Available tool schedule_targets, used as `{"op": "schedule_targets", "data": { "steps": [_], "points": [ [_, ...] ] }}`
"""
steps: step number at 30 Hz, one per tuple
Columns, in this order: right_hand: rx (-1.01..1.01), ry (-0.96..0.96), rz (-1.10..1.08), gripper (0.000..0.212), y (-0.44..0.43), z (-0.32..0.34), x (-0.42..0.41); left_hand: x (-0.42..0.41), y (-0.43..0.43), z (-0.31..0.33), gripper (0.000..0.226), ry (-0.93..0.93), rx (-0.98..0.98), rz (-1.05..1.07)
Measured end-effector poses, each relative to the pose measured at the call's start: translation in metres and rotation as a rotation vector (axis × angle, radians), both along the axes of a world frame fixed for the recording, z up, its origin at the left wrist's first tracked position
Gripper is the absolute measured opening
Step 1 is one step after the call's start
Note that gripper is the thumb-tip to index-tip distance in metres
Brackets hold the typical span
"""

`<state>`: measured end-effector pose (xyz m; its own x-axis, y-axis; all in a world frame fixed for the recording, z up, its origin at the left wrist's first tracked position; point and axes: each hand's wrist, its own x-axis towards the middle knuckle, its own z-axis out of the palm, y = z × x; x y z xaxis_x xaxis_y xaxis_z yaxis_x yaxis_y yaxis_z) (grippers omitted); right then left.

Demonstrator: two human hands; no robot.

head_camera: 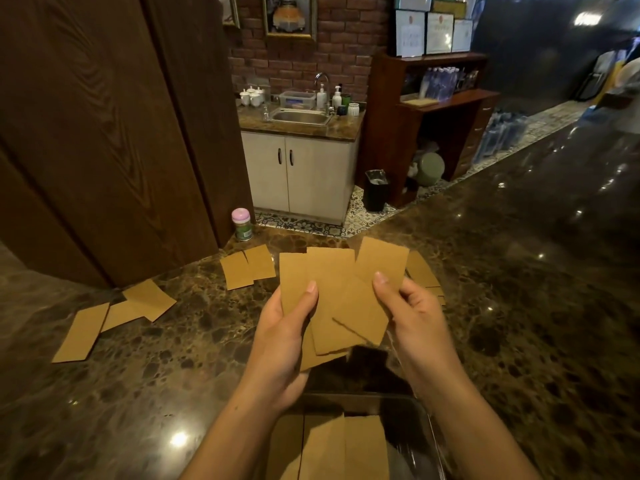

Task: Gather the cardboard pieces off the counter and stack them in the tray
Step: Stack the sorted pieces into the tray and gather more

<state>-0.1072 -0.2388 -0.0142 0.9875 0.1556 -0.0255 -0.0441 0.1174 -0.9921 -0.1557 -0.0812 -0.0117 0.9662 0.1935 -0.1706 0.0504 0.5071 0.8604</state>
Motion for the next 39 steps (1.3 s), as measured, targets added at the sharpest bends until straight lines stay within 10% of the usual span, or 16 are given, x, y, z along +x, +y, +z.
{"op": "schedule_targets", "data": {
  "steps": [26,33,39],
  "points": [
    [0.046,0.197,0.370,0.036,-0.022,0.026,0.034,-0.007,0.005,-0.004,0.022,-0.002,0.138,-0.002],
    [-0.147,-0.173,0.236,0.021,-0.009,0.035,0.029,-0.010,0.006,-0.007,0.030,-0.039,0.216,-0.079],
    [-0.425,-1.105,0.309,0.035,-0.018,0.046,0.026,-0.011,0.015,-0.002,0.043,0.071,-0.168,-0.160]
  ]
}}
